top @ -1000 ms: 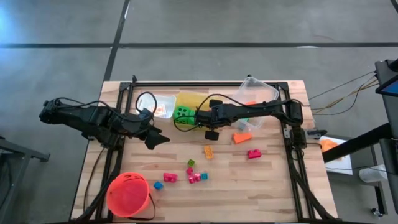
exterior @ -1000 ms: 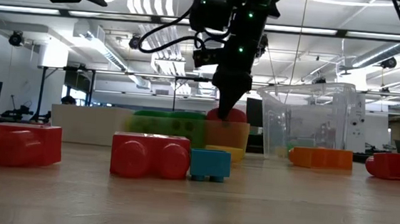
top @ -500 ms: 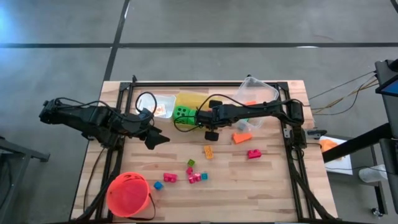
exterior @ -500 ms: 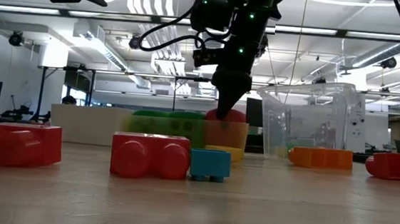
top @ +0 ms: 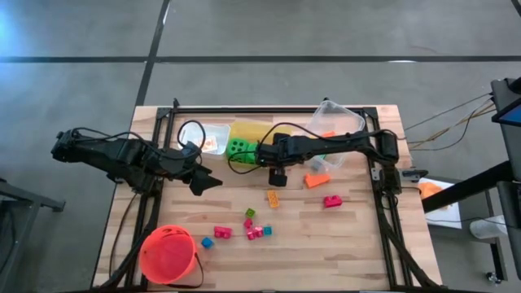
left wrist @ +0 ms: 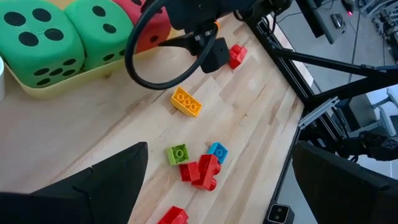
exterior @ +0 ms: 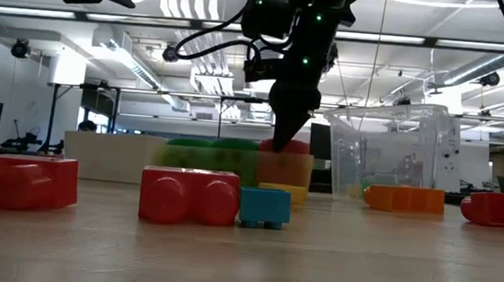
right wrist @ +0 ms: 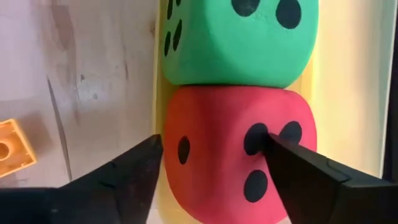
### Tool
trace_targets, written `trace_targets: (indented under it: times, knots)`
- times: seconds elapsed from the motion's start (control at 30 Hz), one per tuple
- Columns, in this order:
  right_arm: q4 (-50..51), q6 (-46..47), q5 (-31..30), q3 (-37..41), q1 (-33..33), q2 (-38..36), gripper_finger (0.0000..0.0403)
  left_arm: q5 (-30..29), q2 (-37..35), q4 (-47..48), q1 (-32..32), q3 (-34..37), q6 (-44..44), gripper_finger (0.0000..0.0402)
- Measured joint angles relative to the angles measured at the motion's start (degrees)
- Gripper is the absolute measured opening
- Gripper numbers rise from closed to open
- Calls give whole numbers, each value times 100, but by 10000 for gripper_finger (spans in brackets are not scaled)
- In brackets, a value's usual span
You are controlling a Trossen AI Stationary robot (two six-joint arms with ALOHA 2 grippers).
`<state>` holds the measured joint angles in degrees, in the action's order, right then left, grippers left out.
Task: Pick & Place Toys
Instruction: Put the red dice into the yellow bin, then put the orange game piece into the transparent bin
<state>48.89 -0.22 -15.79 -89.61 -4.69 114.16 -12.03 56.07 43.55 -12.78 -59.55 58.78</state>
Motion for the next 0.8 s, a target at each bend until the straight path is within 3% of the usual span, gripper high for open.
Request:
trace_targets:
  times: [0.17,0.33,0.57,0.8]
  knots:
    - [52,97,-48,16,14,-243,308,0,0,0,0,0,0,383]
    - [51,163,-84,7,7,-635,315,-2,0,0,-2,0,0,383]
    - [1062,-188,1822,54,82,-1263,308,-2,0,4,-2,0,0,383]
    - [1231,-1011,1722,964,452,-1672,253,-21,0,15,-2,0,-36,383]
